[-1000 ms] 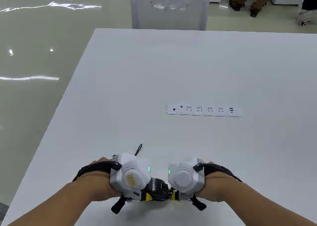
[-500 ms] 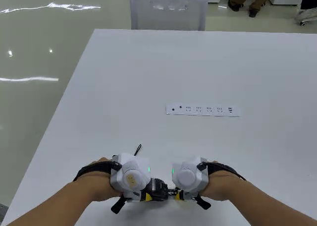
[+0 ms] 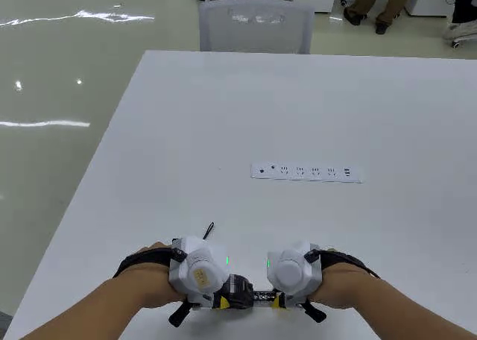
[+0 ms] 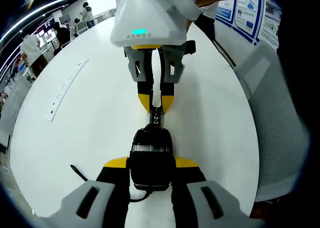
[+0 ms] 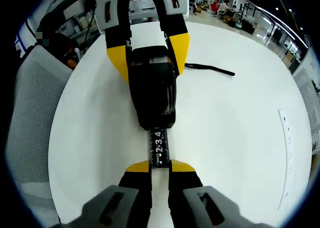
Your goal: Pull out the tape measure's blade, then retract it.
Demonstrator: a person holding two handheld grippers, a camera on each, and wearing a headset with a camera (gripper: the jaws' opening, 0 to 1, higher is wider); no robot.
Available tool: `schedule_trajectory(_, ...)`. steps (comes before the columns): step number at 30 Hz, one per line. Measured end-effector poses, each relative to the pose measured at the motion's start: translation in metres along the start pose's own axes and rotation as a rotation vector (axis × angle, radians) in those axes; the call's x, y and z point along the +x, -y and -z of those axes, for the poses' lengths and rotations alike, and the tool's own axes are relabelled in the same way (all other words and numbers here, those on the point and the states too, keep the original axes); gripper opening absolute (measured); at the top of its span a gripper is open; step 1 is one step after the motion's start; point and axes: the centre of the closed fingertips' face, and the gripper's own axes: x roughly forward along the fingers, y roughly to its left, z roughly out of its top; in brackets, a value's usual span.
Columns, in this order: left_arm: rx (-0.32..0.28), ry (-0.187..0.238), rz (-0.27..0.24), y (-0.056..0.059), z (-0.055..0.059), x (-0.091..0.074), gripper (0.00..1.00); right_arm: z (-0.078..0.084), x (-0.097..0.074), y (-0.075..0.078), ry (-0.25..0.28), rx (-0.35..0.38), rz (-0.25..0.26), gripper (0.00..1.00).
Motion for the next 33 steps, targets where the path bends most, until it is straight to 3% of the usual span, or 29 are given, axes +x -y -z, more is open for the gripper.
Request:
schedule_trajectory(16,0.004,-0.005,0.003,-0.001,0.000,0.003,0.26,0.025,-0.005,0.004,-0.022,0.021,-0.002,0.10)
schedule_trajectory(33,0.001,-0.008,0.006,-0.001,0.001,0.003,0.26,0.036,-0.014,0.003,-0.039,0.032,0.006,0.10)
